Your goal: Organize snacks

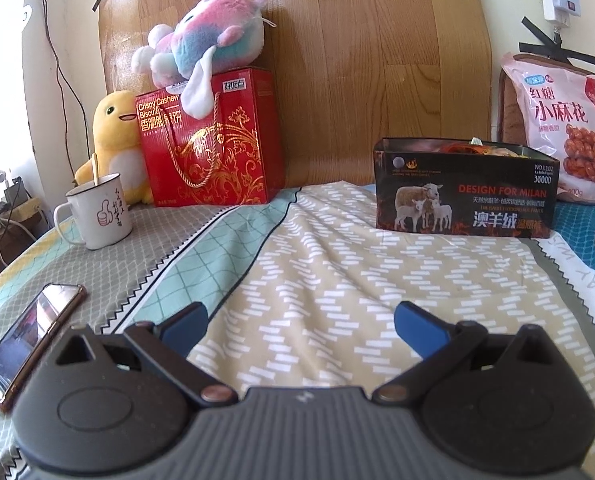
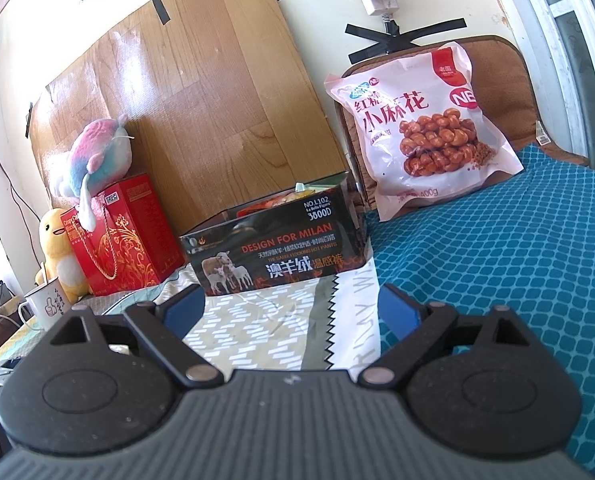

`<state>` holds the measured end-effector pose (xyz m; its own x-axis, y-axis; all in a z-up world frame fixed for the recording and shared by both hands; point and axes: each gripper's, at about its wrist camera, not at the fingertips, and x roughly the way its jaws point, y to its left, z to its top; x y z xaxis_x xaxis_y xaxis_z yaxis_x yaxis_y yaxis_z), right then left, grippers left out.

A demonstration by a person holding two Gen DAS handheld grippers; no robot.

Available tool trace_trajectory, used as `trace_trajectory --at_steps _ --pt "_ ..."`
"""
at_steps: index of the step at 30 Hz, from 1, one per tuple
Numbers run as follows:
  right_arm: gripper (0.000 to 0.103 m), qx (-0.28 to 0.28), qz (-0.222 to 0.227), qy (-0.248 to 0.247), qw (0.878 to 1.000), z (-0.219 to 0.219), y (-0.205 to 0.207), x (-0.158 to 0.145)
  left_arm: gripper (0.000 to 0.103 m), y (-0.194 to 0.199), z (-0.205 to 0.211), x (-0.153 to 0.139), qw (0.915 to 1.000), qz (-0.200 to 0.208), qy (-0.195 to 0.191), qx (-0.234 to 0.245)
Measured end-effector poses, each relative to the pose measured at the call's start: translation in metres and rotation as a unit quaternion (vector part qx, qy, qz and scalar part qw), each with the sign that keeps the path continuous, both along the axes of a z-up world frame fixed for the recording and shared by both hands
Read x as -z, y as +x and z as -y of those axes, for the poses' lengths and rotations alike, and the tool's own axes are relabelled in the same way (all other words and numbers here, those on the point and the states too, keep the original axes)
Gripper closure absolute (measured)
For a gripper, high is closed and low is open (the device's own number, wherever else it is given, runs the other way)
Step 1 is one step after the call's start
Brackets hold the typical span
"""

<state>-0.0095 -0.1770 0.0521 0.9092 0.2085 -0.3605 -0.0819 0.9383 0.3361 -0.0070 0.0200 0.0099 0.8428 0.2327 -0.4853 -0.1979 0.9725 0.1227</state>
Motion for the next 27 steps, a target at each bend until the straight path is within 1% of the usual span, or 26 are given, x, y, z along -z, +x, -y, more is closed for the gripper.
trace_trajectory --at_steps 8,16,22,27 --pt "0.008 0.001 0.0 0.0 1.0 -0.0007 0.0 0.0001 0.0 0.0032 -0.0003 0.0029 0.9998 -0.017 -0.006 0.004" --pt "0.008 0.001 0.0 0.0 1.0 -0.0009 -0.0001 0.0006 0.0 0.0047 -0.0007 0.0042 0.9996 -0.026 -0.01 0.005" --pt "0.008 0.002 0.0 0.0 1.0 -0.0012 0.0 0.0006 0.0 0.0055 -0.0013 0.0048 0.9992 -0.033 -0.017 0.017" --pt "0.007 0.003 0.0 0.0 1.0 -0.0013 0.0 0.0006 0.0 0.0046 0.001 0.0055 0.999 -0.035 -0.014 0.024"
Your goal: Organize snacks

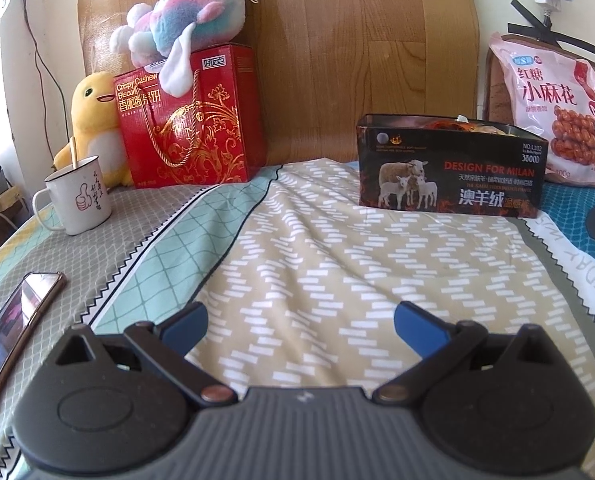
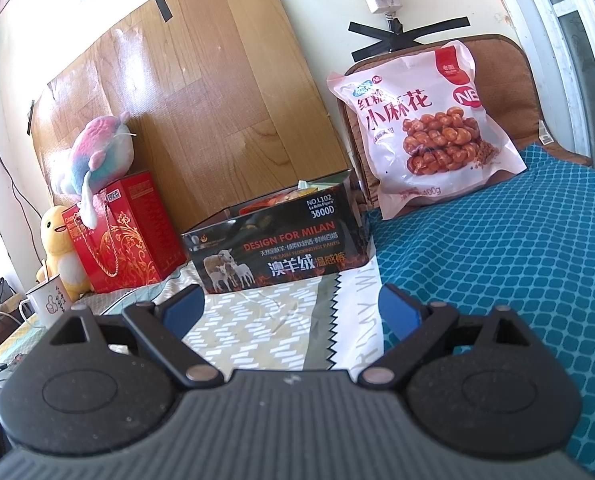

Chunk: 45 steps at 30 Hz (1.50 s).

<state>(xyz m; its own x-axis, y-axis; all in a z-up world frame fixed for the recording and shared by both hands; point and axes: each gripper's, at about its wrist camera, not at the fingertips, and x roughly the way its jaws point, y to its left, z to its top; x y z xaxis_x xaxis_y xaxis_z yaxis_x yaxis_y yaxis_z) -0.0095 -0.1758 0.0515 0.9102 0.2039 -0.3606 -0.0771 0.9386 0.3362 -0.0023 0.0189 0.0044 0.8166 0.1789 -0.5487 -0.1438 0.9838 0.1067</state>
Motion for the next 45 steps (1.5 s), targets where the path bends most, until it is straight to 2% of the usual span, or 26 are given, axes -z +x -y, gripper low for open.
trace_trajectory --at_steps 5,19,28,36,40,45 --pt "0.007 0.001 0.0 0.0 1.0 0.0 0.0 0.0 0.0 0.004 -0.001 0.003 0.9998 -0.019 -0.004 0.004" --pt "0.007 0.0 0.001 0.0 1.0 -0.001 0.001 0.001 0.0 0.006 -0.003 0.002 0.9996 -0.026 -0.006 0.0" --pt "0.007 -0.004 0.001 -0.001 1.0 -0.004 -0.001 0.002 0.0 0.003 0.009 -0.008 0.9994 -0.009 0.032 -0.002" --pt "0.007 0.002 0.002 0.006 1.0 -0.002 0.001 0.001 0.0 -0.001 0.014 -0.022 0.9998 0.007 0.019 0.004" --pt "0.007 0.004 0.002 0.009 1.0 0.0 0.001 0.001 0.0 0.002 0.015 -0.026 0.9999 -0.013 -0.001 0.009" --pt "0.007 0.004 0.001 0.01 1.0 0.0 0.001 0.0 0.0 0.004 0.022 -0.026 0.9991 -0.033 -0.004 0.028"
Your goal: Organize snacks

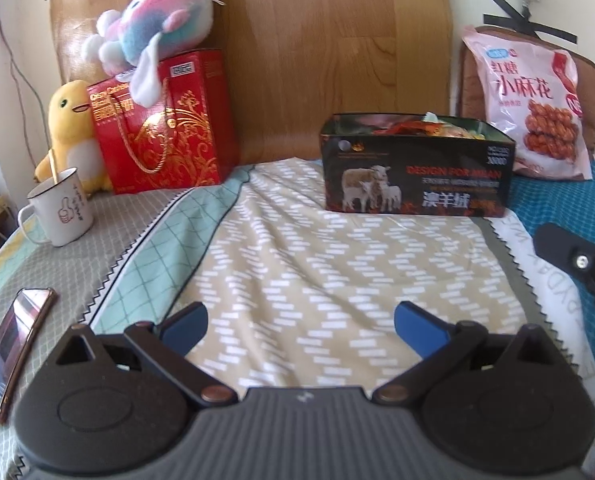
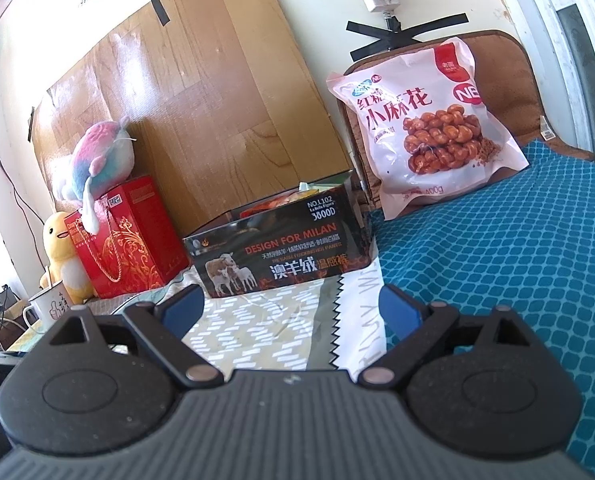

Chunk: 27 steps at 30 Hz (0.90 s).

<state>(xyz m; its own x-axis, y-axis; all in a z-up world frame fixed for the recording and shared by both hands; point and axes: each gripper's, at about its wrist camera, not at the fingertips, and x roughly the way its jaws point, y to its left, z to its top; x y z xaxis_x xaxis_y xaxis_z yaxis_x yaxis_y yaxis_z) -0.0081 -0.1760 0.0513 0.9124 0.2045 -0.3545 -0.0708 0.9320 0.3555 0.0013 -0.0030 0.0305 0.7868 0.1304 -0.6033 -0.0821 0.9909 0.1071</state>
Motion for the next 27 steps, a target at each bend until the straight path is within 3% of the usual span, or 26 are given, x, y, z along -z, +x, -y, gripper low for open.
trace_trajectory --at_steps 10,27 --pt "0.007 0.0 0.0 0.0 1.0 0.0 0.0 0.0001 0.0 -0.0006 0.0081 -0.0018 0.9999 -0.005 0.013 0.004" --pt "0.007 0.002 0.0 0.002 1.0 0.001 0.0003 -0.0007 0.0 -0.0011 0.0071 0.0046 0.9997 -0.023 0.001 0.003"
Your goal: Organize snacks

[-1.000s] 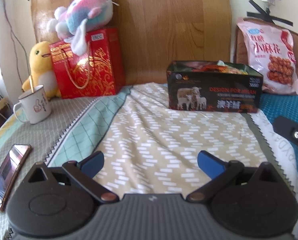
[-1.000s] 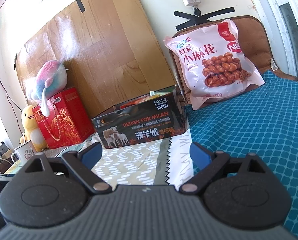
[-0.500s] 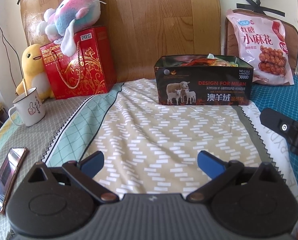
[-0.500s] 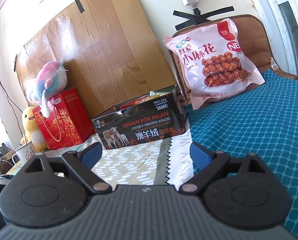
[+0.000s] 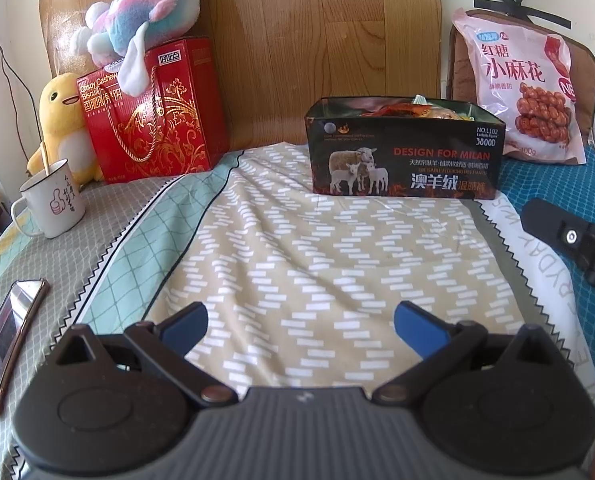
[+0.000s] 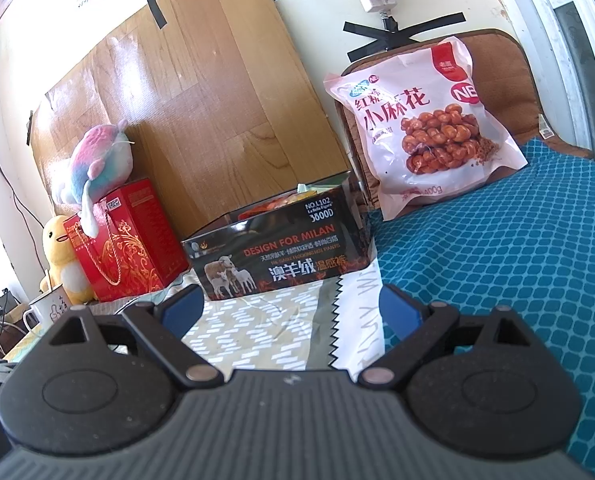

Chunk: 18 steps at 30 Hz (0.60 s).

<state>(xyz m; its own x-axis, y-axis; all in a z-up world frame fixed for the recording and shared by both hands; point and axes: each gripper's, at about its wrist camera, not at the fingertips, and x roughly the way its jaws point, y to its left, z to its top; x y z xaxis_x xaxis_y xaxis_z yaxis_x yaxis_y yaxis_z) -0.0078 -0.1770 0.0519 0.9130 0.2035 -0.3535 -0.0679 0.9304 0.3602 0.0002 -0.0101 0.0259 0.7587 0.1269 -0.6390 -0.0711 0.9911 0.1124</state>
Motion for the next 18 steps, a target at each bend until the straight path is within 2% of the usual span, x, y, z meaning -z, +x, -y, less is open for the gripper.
trace_trajectory --at_steps 18 --pt "0.007 0.005 0.0 0.003 1.0 0.0005 -0.0005 -0.001 0.0 -0.0033 0.002 0.0053 0.9999 -0.013 -0.004 0.007"
